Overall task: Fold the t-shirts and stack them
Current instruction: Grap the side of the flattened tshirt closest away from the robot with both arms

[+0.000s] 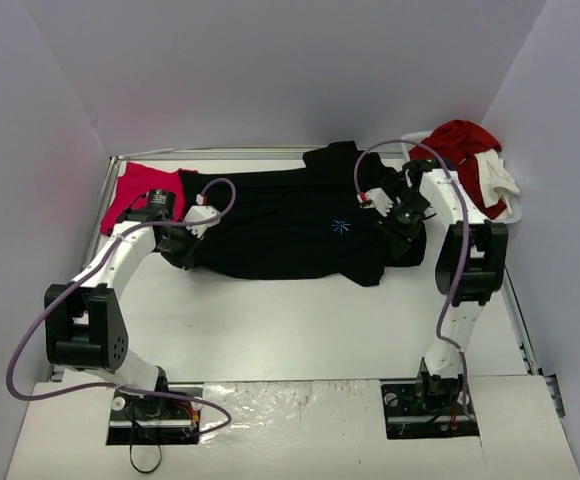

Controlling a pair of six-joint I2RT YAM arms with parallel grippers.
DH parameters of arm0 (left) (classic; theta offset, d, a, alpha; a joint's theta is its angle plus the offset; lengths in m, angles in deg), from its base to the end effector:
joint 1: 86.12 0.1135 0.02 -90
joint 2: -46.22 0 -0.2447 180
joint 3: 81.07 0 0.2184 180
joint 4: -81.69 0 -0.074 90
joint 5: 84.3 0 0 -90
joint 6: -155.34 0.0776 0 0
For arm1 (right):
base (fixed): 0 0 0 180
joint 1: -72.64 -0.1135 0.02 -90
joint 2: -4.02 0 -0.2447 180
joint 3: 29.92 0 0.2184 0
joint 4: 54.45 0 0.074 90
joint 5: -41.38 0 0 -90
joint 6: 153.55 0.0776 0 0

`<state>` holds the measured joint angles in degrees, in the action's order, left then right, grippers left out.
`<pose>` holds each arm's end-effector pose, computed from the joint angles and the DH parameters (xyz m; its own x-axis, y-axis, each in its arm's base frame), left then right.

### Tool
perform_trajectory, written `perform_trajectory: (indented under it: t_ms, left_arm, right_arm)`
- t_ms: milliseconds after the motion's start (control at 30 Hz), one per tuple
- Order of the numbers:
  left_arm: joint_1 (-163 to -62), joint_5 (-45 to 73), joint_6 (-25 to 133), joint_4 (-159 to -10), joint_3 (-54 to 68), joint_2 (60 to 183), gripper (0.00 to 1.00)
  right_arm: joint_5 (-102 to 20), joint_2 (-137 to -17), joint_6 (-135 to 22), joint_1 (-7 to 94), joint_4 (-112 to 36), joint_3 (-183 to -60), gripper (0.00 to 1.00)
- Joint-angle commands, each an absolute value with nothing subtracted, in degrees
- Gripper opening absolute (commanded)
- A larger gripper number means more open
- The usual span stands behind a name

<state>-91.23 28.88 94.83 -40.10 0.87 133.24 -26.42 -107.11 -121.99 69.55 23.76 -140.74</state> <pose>0.2863 -0.0563 0.2087 -0.6474 0.5122 -0.5643 0.6627 0.7441 -0.0848 0.3535 0.0484 0.1976 -0.4057 -0.8120 -0.4197 -0.8993 0.4368 0.0242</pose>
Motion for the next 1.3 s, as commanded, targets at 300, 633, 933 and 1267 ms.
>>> perform_trajectory:
  t_ms: [300, 633, 933, 1267]
  left_arm:
    - [-90.96, 30.4, 95.75, -37.89, 2.99, 135.52, 0.02]
    - [-90.96, 31.1, 95.57, -37.89, 2.99, 135.25, 0.02]
    - [-91.05, 31.19, 95.57, -38.15, 2.12, 134.73, 0.02]
    - [-90.87, 30.66, 95.75, -38.41, 1.85, 135.34, 0.02]
  right_arm:
    - [-25.59, -120.18, -107.75, 74.14, 11.16, -146.6, 0.57]
    - [-25.51, -104.62, -110.31, 74.75, 10.89, -139.56, 0.63]
    - [-30.94, -98.37, -113.81, 73.35, 12.04, -136.49, 0.68]
    - [-36.85, -90.99, -130.25, 73.87, 1.49, -117.24, 0.62]
